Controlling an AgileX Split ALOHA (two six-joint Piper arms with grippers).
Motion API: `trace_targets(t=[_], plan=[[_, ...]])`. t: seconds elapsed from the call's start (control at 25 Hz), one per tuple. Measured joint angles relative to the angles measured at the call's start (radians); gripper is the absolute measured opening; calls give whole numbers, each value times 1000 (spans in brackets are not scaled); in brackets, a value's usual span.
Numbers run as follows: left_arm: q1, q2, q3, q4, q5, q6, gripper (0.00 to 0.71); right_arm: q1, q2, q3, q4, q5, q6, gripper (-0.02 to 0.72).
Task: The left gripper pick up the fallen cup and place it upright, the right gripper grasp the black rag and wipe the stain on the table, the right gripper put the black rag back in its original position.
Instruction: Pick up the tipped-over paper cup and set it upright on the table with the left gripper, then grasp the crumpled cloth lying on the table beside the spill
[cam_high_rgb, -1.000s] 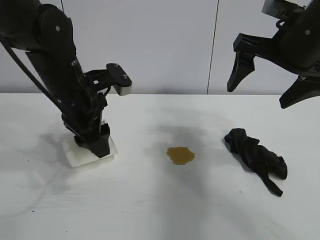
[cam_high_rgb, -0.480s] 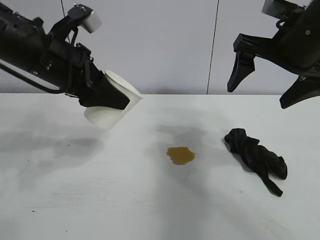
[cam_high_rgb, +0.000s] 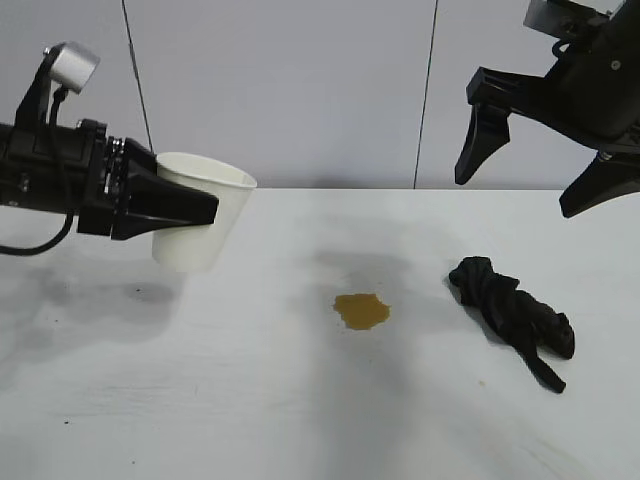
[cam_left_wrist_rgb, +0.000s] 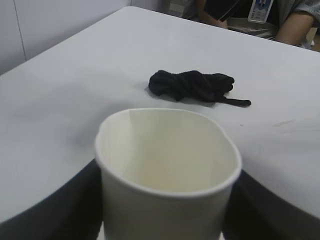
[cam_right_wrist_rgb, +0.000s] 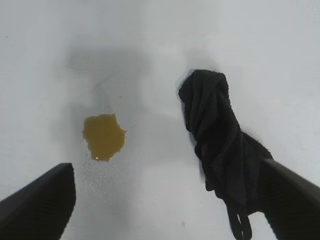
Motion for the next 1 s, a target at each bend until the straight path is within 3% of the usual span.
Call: trace_targets(t=[0.28, 0.48, 0.72, 0.88, 1.0], plan=[[0, 3, 0, -1, 5, 81, 443, 0, 0, 0, 0, 1, 0, 685], [0, 3, 0, -1, 8, 142, 596, 0, 0, 0, 0, 4, 0, 685], [3, 0, 0, -1, 9, 140, 632, 0, 0, 0, 0, 20, 0, 685], [7, -82, 0, 0, -8, -88, 666, 0, 0, 0, 0, 22, 0, 685], [-1, -217, 0, 10, -166, -375, 686, 0, 0, 0, -4, 22, 0, 685]])
